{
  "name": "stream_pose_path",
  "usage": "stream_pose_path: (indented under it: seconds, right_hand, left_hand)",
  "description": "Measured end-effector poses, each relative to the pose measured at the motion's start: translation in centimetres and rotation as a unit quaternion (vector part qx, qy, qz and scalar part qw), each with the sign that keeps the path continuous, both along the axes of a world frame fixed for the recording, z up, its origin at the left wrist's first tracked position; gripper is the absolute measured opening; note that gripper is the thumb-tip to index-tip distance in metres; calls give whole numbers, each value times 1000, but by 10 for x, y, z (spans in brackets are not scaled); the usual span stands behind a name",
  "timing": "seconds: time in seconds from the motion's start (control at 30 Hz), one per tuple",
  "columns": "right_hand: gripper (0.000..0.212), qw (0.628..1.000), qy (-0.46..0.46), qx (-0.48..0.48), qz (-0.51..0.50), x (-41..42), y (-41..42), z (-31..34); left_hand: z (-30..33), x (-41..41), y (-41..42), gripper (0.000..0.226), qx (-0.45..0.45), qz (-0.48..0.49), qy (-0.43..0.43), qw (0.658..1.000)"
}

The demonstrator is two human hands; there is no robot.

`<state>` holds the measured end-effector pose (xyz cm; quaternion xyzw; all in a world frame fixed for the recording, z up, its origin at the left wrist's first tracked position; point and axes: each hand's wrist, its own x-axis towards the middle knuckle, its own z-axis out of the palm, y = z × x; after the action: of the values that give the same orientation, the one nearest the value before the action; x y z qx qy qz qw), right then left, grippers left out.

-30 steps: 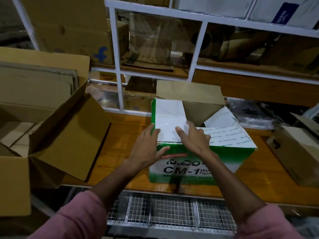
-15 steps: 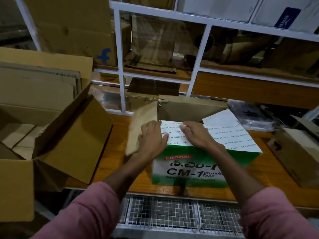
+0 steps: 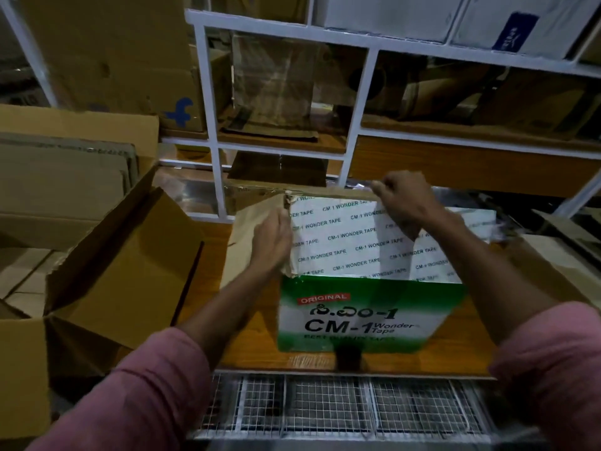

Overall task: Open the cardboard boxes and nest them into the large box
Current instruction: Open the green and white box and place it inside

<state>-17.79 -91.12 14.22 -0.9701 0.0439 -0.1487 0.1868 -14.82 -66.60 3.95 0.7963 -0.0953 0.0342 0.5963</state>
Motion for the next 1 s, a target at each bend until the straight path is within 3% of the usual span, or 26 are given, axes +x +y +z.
stream_pose_path:
  seconds: [0.07, 0.13, 0.17, 0.23, 0.3, 0.43, 0.53, 0.57, 0.63, 0.7, 0.8, 0.9, 1.0]
  right_hand:
    - [8, 993, 96, 56, 31, -13, -1, 32]
    - [22, 965, 238, 95, 49, -28, -1, 46]
    - [31, 950, 290, 102, 52, -33, -1, 44]
    - [41, 932, 342, 103, 55, -40, 1, 24]
    - [42, 933, 351, 54, 66, -46, 5, -5]
    - [44, 939, 337, -12, 63, -66, 6, -68]
    - [29, 950, 304, -56, 38, -79, 11, -101]
    - [35, 957, 285, -34, 30, -80, 14, -105]
    - [63, 963, 262, 59, 6, -77, 25, -103]
    - [79, 966, 253, 58, -14, -68, 36, -99]
    - [65, 957, 286, -30, -31, -51, 60, -102]
    - [61, 945, 324, 44, 3, -30, 78, -108]
    - [57, 917, 397, 27, 16, -14, 74, -108]
  left_hand:
    - [33, 3, 4, 56, -110, -96, 123, 982]
    - [52, 1, 8, 53, -111, -209, 207, 949]
    - [56, -3, 6, 43, -60, -258, 208, 942]
    - [52, -12, -7, 29, 129, -331, 131, 926]
    - [31, -25, -26, 34, 301, -375, 54, 875]
    - [-25, -42, -38, 32, 468, -263, -82, 840]
    - [-37, -46, -31, 28, 492, -207, -156, 831]
    - [-35, -47, -28, 27, 492, -206, -171, 828]
    - [-30, -48, -21, 24, 491, -209, -186, 825]
    - [-28, -47, -12, 21, 494, -223, -173, 822]
    - [-32, -45, -3, 20, 492, -225, -157, 826]
    - [-33, -52, -1, 26, 491, -206, -175, 828]
    - [-33, -57, -1, 32, 499, -186, -186, 826]
